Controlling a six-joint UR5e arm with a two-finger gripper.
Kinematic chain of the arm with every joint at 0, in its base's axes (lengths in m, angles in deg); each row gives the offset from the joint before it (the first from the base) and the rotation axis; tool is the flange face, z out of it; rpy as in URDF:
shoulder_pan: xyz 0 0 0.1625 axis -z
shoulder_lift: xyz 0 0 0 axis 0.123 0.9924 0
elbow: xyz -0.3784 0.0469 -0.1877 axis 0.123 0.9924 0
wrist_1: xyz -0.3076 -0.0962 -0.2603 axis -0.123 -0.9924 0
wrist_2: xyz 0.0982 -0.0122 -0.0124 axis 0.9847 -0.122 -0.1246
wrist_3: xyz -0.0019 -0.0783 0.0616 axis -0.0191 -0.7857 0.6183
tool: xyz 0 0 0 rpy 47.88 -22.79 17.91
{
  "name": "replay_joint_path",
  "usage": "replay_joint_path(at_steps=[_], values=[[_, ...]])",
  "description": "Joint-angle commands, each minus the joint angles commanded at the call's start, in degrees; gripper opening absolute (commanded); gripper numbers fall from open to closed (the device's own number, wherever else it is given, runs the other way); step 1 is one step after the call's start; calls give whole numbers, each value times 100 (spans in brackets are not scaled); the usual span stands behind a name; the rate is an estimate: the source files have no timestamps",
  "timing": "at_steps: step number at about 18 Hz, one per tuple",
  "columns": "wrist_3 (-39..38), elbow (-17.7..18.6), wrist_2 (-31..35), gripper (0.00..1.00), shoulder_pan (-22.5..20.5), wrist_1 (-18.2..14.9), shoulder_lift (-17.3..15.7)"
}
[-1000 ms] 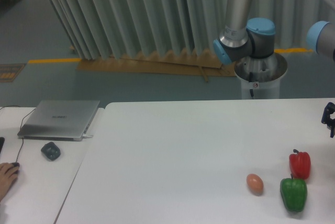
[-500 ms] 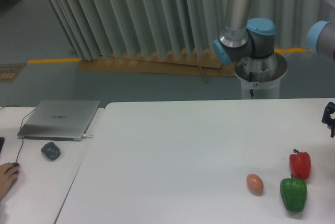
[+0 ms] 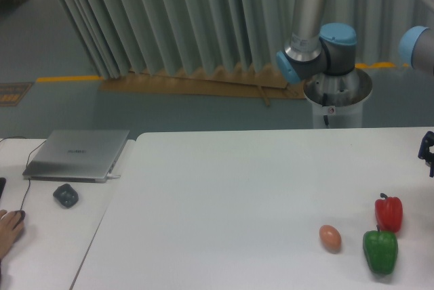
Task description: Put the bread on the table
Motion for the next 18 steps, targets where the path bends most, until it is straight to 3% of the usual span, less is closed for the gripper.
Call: replay_joint_path(at_steps=[4,9,12,15,18], values=[[9,9,17,100,-17,9,9],[1790,9,9,100,-457,52,114],[1960,9,70,100,-466,149,316],[2355,-105,622,100,-501,193,676],[2313,-132,659,100,-711,132,502]])
